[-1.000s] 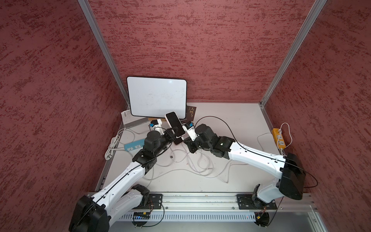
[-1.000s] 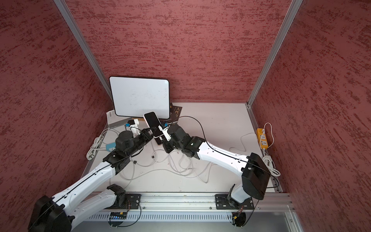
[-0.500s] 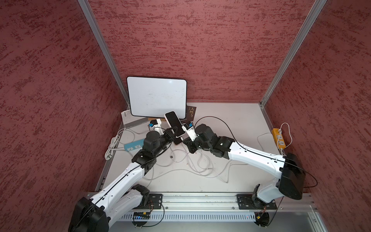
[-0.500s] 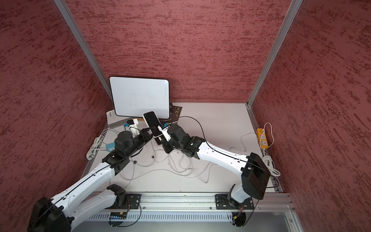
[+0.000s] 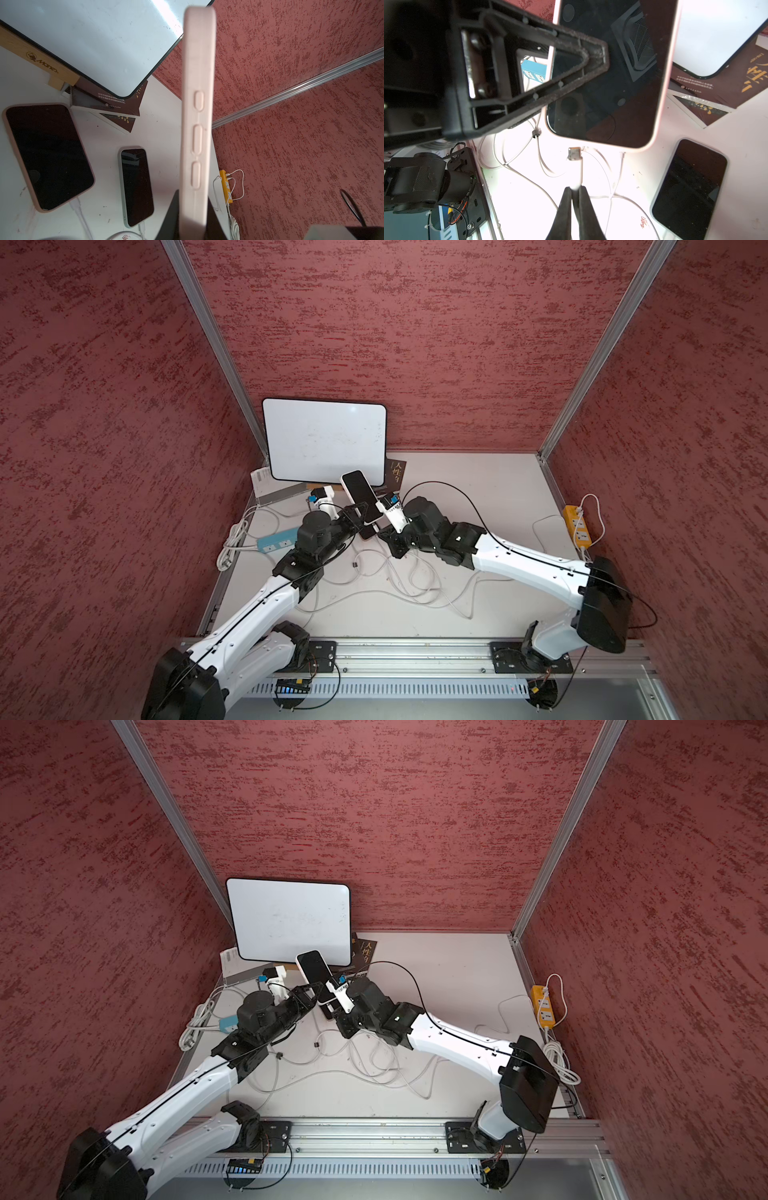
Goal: Plug the charging cable into the phone
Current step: Insert the charging cable into the phone.
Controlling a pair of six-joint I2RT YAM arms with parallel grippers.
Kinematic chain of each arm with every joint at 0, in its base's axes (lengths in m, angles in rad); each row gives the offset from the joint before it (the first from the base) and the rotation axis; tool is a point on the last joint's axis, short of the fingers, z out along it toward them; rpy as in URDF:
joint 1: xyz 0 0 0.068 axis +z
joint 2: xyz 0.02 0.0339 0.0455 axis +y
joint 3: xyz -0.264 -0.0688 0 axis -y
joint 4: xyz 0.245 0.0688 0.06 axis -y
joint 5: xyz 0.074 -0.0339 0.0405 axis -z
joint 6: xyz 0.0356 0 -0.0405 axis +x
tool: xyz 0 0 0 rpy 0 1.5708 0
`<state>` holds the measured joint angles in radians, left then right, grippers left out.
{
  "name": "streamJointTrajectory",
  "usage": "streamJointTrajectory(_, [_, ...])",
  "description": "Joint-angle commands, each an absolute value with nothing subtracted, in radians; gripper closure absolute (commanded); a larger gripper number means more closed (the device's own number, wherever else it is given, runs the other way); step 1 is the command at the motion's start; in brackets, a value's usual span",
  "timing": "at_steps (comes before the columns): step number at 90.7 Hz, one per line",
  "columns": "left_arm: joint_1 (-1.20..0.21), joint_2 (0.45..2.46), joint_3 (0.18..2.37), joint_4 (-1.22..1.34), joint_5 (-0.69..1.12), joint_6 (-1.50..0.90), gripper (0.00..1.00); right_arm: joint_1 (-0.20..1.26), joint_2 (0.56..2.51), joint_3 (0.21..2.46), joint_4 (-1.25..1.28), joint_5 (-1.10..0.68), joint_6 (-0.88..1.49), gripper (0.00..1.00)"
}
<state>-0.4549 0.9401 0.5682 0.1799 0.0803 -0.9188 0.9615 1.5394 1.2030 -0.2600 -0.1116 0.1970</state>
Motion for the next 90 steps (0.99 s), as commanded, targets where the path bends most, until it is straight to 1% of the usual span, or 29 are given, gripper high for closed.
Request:
streamJointTrajectory(1, [-0.459,0.912,0.591,0.236,0.093,-0.891,1.00,0.963,1.526,1.204,-0.249,-0.097,0.185,1.00])
streamJointTrajectory(49, [-0.459,0.910,0.602,0.218,0.094,-0.881,1.00,0.936,1.542,1.218,-0.260,-0.104,0.191,1.00])
streamJointTrajectory(67, [-0.458,0.912,0.609,0.215,0.088,-0.877,1.00,0.932,1.546,1.208,-0.250,-0.161,0.177,1.00])
streamJointTrajectory(90, [-0.459,0.922,0.615,0.219,0.088,-0.880,1.00,0.933,1.550,1.202,-0.258,-0.161,0.171,1.00])
